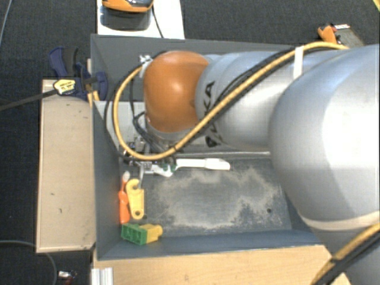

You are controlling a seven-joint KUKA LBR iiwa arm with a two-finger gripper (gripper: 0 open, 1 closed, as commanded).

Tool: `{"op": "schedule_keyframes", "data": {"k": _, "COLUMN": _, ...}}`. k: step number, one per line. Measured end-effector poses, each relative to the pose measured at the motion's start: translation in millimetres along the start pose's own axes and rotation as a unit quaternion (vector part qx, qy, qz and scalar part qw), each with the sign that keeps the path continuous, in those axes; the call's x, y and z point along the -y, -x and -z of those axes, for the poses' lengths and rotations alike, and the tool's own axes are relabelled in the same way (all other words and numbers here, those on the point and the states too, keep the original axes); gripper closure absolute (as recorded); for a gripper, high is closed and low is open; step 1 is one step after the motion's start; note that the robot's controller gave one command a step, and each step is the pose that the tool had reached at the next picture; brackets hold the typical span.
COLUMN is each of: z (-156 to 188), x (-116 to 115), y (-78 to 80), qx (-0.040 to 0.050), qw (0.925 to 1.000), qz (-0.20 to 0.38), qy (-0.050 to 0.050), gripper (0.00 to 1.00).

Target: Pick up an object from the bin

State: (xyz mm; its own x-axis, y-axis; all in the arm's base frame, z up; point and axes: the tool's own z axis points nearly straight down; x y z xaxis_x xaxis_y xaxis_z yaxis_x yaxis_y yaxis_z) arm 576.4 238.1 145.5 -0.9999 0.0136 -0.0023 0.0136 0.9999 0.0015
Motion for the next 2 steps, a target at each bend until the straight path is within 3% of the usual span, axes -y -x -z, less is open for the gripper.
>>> {"op": "schedule_keyframes", "data": {"k": 1, "z": 0, "x": 0, "y": 0.0, "qx": -0.0001, "qw": 1.0000, "qz": 0.000, "qy": 0.000, "gripper": 0.00}}
{"op": "schedule_keyframes", "data": {"k": 2, "z": -15, "x": 30, "y": -22.9, "qx": 0.0007, "qw": 0.9997, "qz": 0.023, "qy": 0.000, "gripper": 0.00}}
